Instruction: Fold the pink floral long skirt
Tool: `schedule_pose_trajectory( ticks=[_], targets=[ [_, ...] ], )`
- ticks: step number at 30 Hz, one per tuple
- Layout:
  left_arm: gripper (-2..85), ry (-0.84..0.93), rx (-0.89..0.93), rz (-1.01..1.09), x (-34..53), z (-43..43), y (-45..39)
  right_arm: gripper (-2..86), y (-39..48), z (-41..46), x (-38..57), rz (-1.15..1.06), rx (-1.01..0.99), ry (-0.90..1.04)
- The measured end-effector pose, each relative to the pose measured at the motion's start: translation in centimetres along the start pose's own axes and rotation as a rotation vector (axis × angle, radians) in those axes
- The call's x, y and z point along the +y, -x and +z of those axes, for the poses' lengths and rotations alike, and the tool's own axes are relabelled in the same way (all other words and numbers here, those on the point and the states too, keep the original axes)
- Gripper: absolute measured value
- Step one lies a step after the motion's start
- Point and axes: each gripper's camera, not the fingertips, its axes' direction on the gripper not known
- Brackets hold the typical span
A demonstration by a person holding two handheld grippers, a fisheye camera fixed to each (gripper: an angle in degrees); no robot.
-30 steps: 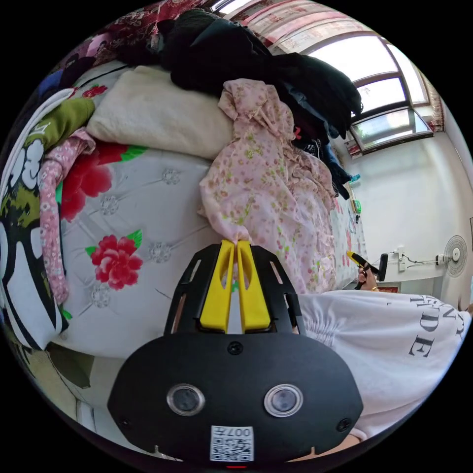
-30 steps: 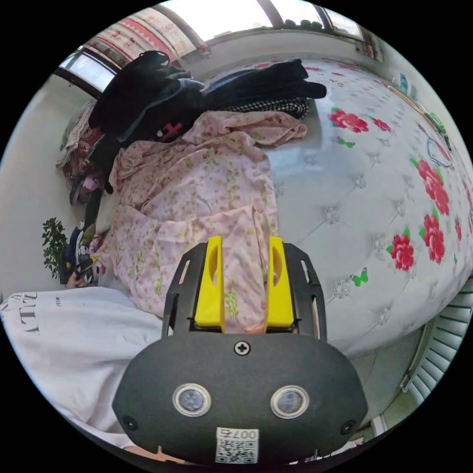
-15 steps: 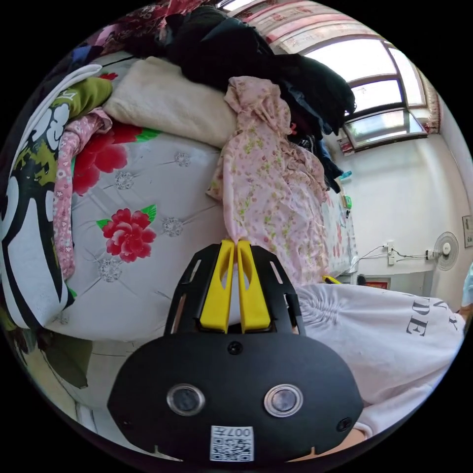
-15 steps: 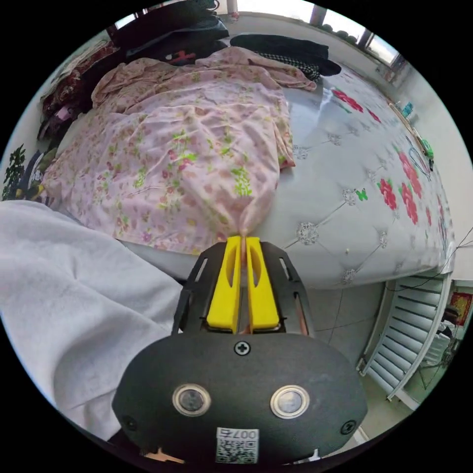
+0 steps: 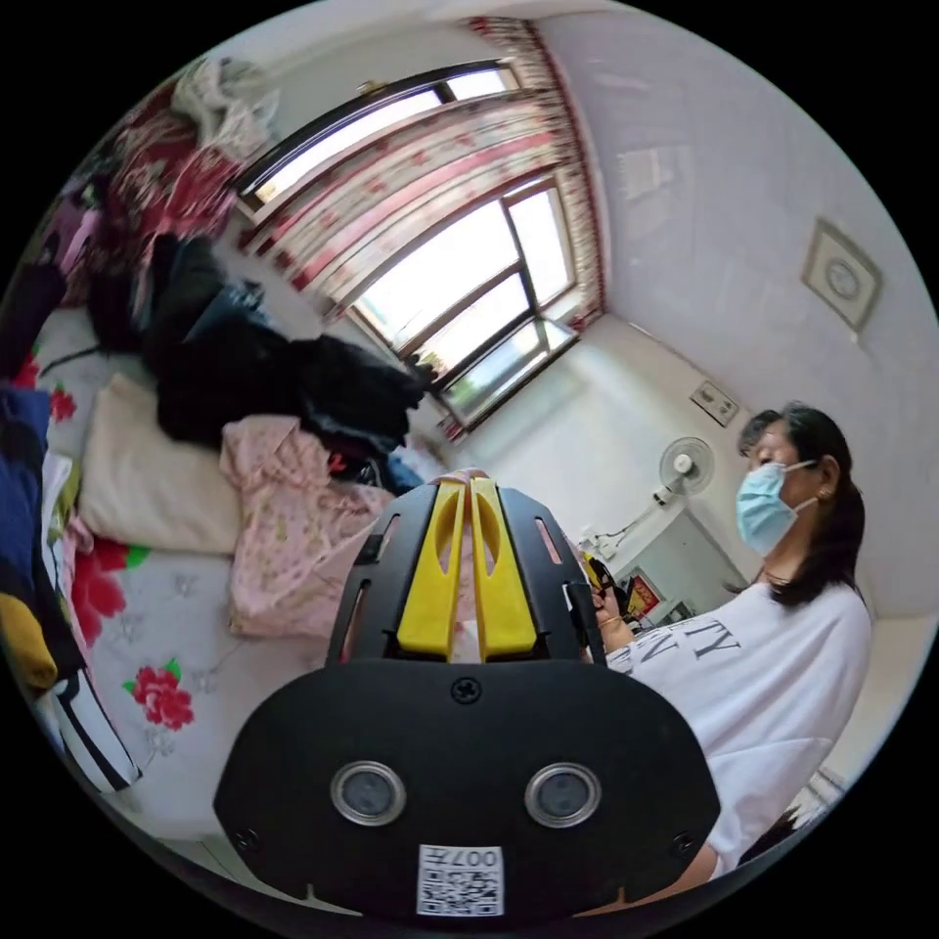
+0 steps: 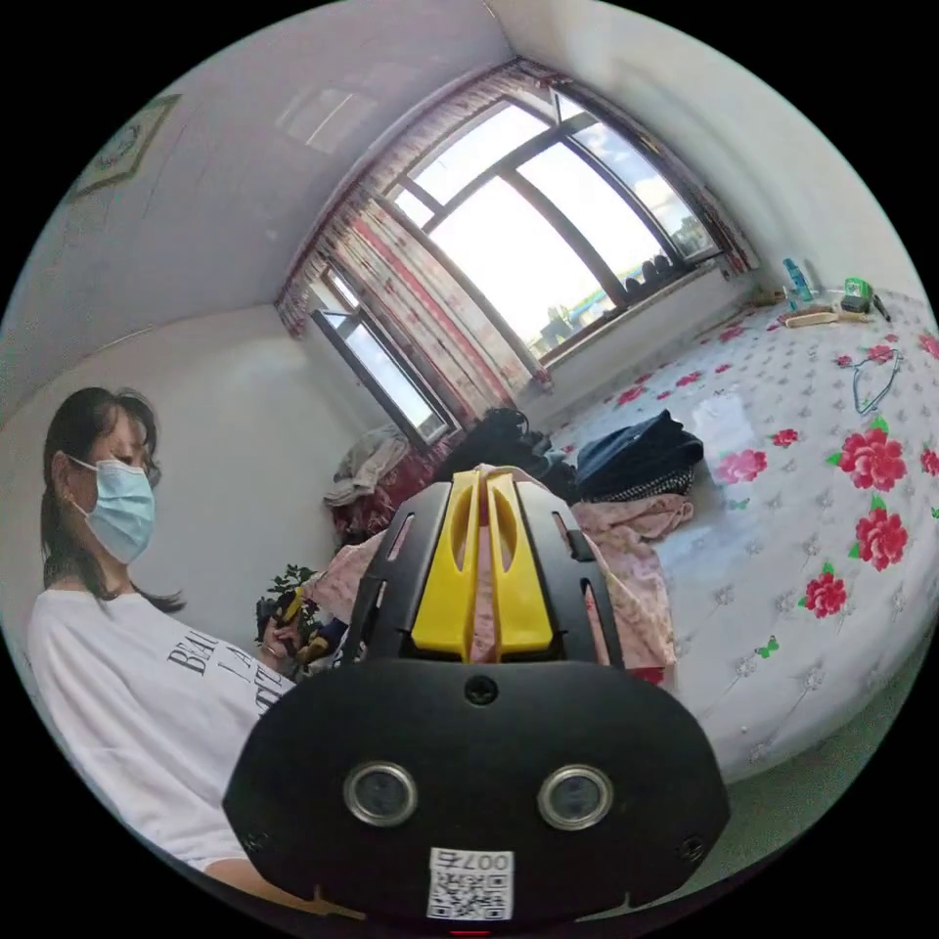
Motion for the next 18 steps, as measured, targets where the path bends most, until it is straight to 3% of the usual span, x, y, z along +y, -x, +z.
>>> schedule_pose_trajectory(
  ticks=[4,11,18],
  targets=[
    [-1.0,-0.104,0.057,0.175,2.3,-4.3,-7.4,-0.4,4.3,-7.1,0.5,-0.112,-0.064,-0.053],
    [-1.0,-0.304,0.002,0.346,12.2,-11.3,-18.9,-0.3,7.3,-17.1,2.2,-0.284,-0.237,-0.081],
    [-1.0,-0.375,0.032,0.273,18.4,-12.4,-20.3,-0.3,5.3,-20.5,5.4,-0.313,-0.327,-0.016]
  ],
)
